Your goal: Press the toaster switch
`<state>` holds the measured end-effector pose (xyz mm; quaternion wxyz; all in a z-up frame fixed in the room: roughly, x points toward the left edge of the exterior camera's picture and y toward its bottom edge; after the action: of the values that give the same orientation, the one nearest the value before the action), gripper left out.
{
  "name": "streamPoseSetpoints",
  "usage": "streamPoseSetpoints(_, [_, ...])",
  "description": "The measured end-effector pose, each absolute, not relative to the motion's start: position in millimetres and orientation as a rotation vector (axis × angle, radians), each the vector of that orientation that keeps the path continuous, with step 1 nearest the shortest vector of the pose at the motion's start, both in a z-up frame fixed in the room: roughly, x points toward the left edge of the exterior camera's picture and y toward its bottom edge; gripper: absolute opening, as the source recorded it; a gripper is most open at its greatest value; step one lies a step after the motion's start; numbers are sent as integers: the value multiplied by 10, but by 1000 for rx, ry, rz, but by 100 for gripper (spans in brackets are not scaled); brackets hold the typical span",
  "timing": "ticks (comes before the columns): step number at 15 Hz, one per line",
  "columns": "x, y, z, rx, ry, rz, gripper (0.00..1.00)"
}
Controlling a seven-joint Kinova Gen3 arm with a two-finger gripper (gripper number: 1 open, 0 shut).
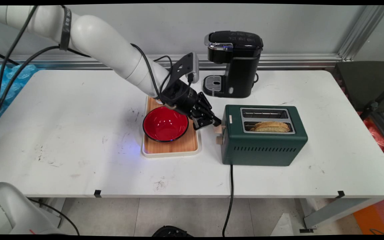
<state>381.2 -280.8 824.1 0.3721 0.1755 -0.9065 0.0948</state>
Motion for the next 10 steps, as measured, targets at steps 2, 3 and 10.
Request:
streamPoseSetpoints(2, [3811, -2803, 8211, 450, -2323, 239, 0])
streamPoseSetpoints(3, [3810, -2797, 8189, 450, -2324, 236, 0])
streamPoseSetpoints(10, [3817, -2752, 8054, 448, -2331, 212, 0])
